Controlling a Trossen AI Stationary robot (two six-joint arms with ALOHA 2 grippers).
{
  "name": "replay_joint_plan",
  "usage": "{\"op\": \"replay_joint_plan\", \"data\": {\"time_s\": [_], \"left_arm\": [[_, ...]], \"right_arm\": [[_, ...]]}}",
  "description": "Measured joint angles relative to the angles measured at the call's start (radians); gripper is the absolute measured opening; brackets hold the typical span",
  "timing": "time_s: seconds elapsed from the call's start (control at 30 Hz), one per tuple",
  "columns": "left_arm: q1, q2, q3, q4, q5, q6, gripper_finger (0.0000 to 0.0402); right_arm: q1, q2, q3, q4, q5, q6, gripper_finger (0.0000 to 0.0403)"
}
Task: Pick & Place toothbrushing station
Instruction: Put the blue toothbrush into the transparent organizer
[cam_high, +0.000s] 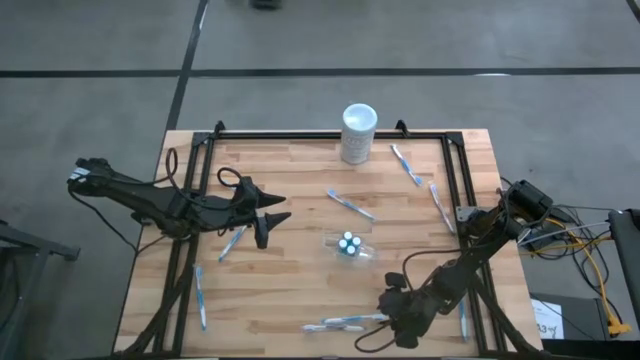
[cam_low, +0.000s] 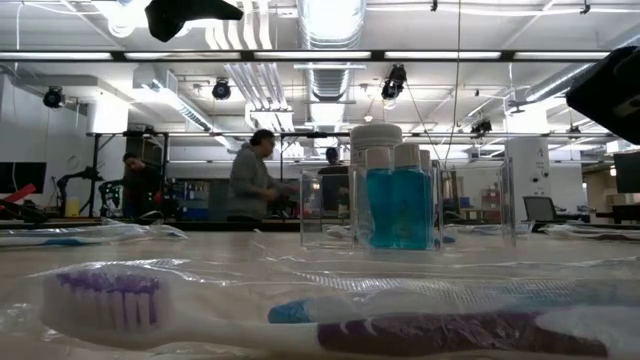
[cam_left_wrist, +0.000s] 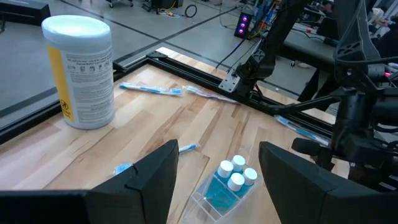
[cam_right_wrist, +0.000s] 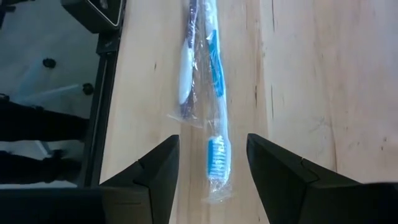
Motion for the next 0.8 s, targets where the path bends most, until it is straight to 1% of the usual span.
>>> {"op": "replay_joint_plan", "data": {"time_s": [0.23,0.37,0.47,0.8], "left_arm": [[0.000,0.000,0.000,0.000,0.000,0.000,0.0230],[0.000,0.000,0.000,0.000,0.000,0.000,0.0230],[0.000,0.000,0.000,0.000,0.000,0.000,0.0230],[0.000,0.000,0.000,-0.006,0.000,0.000,0.0230]], "right_arm": [[0.000,0.000,-0.001,-0.001,-0.010,0.004,0.0183],[0.000,0.000,-0.001,0.006,-0.056,0.022,0.0187],[0.003,0.001,-0.001,0.018,-0.061,0.034,0.0189],[0.002,0.110,-0.003,0.158,-0.053,0.031,0.0189]]}}
